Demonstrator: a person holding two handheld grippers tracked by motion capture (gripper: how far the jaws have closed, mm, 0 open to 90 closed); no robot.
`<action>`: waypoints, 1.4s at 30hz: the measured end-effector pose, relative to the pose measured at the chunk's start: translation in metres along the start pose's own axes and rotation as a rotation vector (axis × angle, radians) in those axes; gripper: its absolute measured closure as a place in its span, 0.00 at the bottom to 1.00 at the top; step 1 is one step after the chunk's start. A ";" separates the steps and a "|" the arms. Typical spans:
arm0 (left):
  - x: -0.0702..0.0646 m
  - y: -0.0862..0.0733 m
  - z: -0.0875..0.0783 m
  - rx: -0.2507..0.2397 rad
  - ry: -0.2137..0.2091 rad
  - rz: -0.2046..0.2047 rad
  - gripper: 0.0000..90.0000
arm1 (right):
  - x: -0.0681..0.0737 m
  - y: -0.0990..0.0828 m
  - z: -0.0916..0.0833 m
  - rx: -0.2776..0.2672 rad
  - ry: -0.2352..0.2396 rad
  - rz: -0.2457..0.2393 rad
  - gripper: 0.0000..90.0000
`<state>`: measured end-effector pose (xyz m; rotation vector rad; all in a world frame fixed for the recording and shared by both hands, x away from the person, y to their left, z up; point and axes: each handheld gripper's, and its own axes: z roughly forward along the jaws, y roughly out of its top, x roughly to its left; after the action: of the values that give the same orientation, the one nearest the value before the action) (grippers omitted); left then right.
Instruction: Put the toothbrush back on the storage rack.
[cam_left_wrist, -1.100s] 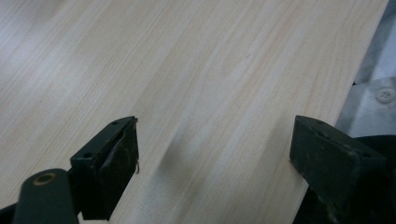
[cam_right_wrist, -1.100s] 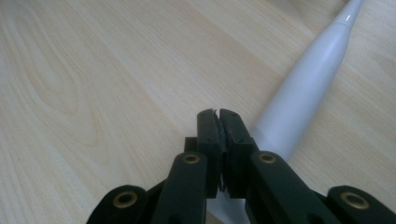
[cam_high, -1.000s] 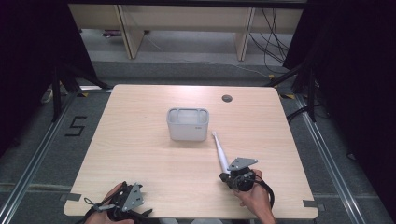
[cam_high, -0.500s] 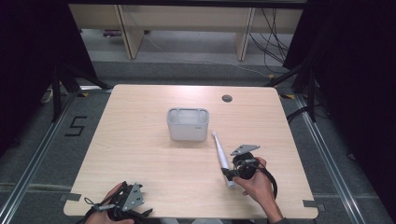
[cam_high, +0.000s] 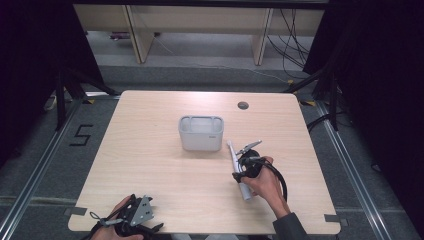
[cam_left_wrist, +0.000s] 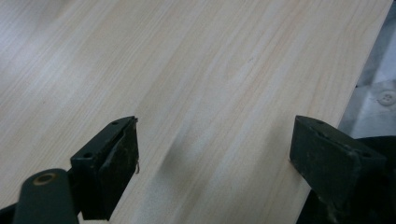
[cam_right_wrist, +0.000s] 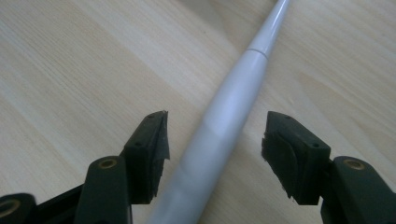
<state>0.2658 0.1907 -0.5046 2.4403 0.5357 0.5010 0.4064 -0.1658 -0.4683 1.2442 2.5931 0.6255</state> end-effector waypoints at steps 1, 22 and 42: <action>0.000 0.000 0.000 -0.001 0.000 -0.001 0.17 | 0.000 0.001 0.002 0.007 -0.001 -0.007 0.48; 0.000 0.000 0.000 -0.003 0.000 -0.001 0.17 | -0.004 0.015 0.018 0.127 -0.020 -0.058 0.64; -0.001 0.000 0.001 0.001 -0.004 0.001 0.17 | -0.023 0.018 0.015 0.337 0.008 -0.088 0.74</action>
<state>0.2657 0.1900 -0.5052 2.4417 0.5333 0.4958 0.4381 -0.1692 -0.4733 1.2055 2.8244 0.1810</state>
